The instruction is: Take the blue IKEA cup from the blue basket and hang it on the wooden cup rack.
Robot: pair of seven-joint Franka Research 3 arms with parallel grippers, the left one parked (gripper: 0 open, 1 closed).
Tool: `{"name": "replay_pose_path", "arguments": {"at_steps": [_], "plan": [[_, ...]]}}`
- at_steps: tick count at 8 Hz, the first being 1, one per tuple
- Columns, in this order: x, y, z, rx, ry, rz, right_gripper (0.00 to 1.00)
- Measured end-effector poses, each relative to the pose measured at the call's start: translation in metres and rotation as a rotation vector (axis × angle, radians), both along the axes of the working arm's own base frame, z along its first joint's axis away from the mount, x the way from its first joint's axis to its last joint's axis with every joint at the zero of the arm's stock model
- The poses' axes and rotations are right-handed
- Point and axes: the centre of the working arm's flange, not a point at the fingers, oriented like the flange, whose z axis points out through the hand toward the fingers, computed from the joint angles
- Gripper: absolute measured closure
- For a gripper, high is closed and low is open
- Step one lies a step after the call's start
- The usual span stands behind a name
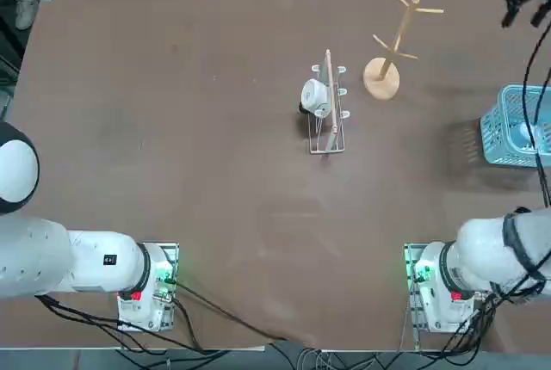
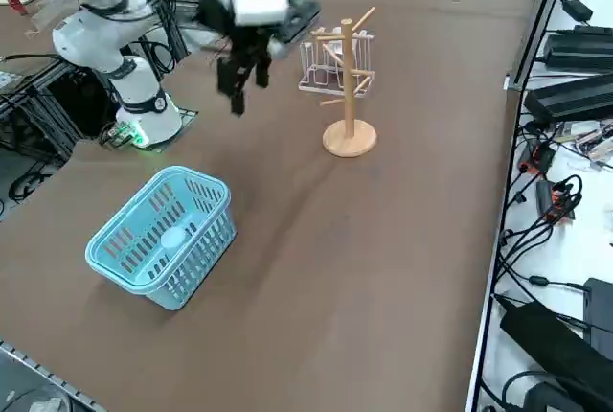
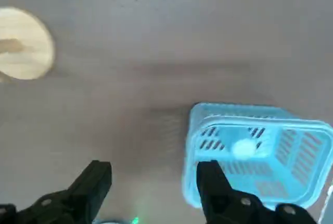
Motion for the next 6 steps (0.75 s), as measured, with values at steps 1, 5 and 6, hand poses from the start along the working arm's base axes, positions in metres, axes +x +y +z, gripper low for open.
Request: {"name": "replay_pose_path", "arguments": {"at_steps": [1,5,6], "plan": [[-0.030,-0.026,-0.020,0.002,-0.041,0.040,0.00],[-0.101,-0.101,-0.102,-0.004,-0.121,0.150,0.00],[-0.105,-0.107,-0.115,-0.001,-0.120,0.162,0.00]]}}
